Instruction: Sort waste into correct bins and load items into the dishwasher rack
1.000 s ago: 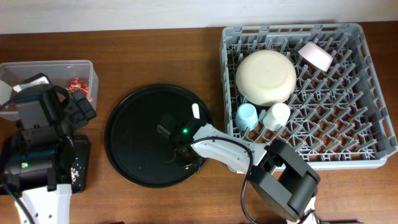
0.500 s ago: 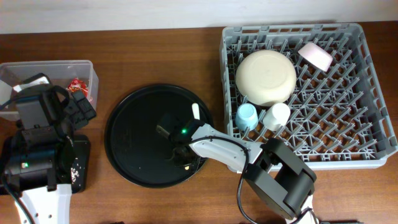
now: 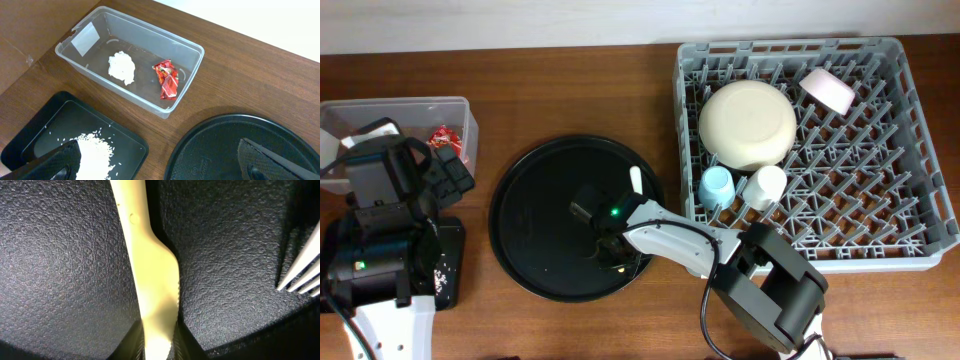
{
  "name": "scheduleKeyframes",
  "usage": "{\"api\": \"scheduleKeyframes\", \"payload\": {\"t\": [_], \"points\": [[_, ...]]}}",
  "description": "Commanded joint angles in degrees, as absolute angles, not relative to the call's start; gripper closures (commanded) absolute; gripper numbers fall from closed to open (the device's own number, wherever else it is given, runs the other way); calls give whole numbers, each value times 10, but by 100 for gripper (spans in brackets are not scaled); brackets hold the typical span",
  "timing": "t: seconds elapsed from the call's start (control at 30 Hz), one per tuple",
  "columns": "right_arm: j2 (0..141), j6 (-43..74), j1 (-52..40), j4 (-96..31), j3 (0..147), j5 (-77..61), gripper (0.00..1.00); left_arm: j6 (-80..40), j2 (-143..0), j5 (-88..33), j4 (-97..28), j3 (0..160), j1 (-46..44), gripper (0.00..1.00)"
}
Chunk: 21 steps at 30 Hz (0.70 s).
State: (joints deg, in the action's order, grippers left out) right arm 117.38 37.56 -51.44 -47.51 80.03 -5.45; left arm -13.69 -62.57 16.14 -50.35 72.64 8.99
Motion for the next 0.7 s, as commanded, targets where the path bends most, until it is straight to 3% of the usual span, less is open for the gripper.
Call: {"api": "scheduleKeyframes", "payload": {"t": [0.0, 0.13, 0.2, 0.23, 0.53, 0.57, 0.63, 0.67], "points": [[1190, 380, -518, -482, 793, -53, 95, -138, -623, 168, -503, 728, 92, 1], [1176, 369, -512, -483, 797, -53, 94, -138, -623, 168, -503, 728, 92, 1], [1163, 369, -509, -490, 797, -53, 67, -138, -623, 168, -503, 728, 92, 1], [1163, 369, -509, -490, 797, -53, 62, -138, -623, 168, -503, 728, 92, 1], [1123, 317, -484, -530, 870, -54, 51, -138, -623, 168, -503, 728, 92, 0], [1118, 317, -484, -536, 879, -55, 41, -138, -623, 168, -503, 728, 92, 1], [1113, 317, -484, -535, 882, -61, 2, -138, -623, 168, -503, 728, 92, 1], [1113, 317, -482, -531, 882, -69, 2, -138, -623, 168, -503, 728, 92, 1]]}}
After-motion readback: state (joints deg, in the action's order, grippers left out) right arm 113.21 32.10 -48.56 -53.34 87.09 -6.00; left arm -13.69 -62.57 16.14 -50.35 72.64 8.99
